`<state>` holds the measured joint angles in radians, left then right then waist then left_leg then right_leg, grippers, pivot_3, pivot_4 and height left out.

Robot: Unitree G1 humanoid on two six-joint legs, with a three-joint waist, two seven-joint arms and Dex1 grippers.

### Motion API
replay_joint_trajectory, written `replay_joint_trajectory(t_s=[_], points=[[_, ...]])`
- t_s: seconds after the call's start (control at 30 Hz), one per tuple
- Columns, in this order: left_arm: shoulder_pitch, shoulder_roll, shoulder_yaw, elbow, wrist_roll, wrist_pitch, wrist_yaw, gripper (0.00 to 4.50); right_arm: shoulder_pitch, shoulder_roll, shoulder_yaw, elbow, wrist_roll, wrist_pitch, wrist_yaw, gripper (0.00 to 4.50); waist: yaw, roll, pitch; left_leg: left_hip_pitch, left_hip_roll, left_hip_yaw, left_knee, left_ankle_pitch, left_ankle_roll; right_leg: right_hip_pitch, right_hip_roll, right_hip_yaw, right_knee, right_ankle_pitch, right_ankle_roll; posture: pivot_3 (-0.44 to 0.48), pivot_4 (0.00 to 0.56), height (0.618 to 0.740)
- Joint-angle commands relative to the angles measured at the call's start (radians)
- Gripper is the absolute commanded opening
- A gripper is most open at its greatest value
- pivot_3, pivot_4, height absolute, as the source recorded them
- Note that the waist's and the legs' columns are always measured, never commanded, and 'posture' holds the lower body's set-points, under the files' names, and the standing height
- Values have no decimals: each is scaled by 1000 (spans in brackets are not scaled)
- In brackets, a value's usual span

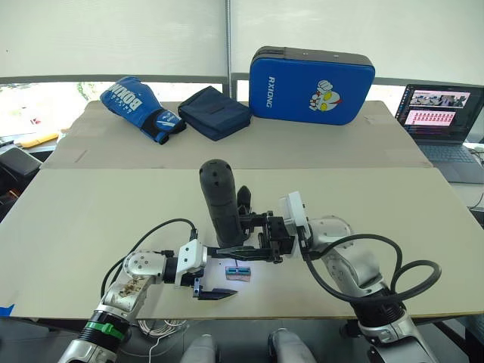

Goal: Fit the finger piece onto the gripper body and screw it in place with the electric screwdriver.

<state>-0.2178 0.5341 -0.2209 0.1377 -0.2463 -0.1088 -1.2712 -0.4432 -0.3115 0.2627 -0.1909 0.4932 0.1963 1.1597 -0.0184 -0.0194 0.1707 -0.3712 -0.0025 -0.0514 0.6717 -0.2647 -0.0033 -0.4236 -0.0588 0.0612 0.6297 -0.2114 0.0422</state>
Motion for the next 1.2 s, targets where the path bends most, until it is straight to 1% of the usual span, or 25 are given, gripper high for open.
replay_joint_trajectory(t_s=[0.03,0.77,1.2], points=[[13,-7,-18,34,15,-2,-1,4470,0,10,-15,-42,22,-30,5,1937,0,0,0,0,0,0,0,0,0,0,0,0,0,0,0,0,150,740],[7,-8,-12,23,3,7,-5,4470,-5,18,-14,-23,18,-18,2,1937,1,0,0,0,0,0,0,0,0,0,0,0,0,0,0,0,150,740],[2,-9,-14,-3,4,42,0,4470,-6,14,-9,-32,19,1,-2,1937,1,0,0,0,0,0,1,0,0,0,0,0,0,0,0,0,150,740]])
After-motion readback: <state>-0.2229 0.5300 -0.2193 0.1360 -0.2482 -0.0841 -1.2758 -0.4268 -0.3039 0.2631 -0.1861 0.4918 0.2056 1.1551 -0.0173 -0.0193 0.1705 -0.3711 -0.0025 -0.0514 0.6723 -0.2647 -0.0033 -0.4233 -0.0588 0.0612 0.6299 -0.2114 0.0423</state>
